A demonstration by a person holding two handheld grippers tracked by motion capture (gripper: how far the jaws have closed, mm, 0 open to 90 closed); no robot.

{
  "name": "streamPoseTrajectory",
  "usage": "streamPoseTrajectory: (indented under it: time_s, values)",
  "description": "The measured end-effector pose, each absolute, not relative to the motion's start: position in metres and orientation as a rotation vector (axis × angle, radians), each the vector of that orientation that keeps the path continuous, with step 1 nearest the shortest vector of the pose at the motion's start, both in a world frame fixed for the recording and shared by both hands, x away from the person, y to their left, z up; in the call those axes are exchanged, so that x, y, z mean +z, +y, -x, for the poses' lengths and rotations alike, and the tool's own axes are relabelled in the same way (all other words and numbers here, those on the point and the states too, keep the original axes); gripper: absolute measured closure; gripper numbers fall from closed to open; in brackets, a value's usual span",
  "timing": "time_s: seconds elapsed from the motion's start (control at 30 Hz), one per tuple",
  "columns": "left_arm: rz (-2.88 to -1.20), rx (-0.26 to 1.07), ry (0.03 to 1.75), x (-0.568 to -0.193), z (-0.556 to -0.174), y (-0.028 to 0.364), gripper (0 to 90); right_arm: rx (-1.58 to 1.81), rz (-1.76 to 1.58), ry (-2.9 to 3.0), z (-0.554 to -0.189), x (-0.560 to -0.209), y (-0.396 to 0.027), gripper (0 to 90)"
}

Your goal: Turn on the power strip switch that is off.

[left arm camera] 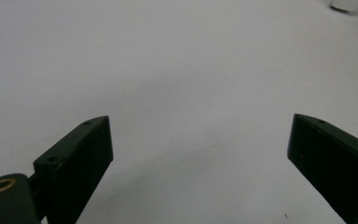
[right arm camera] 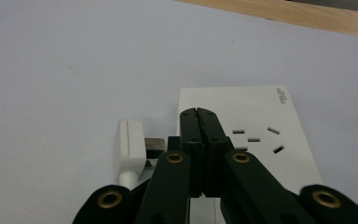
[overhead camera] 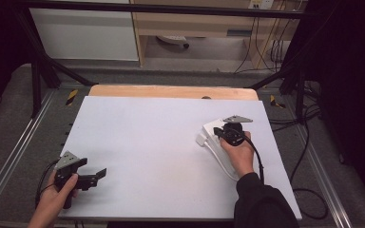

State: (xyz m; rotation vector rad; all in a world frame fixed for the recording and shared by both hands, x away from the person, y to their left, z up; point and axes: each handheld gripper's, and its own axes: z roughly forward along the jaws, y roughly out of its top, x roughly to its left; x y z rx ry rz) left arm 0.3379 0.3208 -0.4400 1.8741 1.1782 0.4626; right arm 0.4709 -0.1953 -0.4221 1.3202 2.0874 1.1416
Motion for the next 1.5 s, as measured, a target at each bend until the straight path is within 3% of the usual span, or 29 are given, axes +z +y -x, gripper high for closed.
streamPoseTrajectory:
  time_s: [1.5]
  values:
    - [-1.887,0.455,1.172,-0.441,-0.338,0.32,6.7,1.016,-1.347,2.134,-0.484,-0.431,-0.189,90.0]
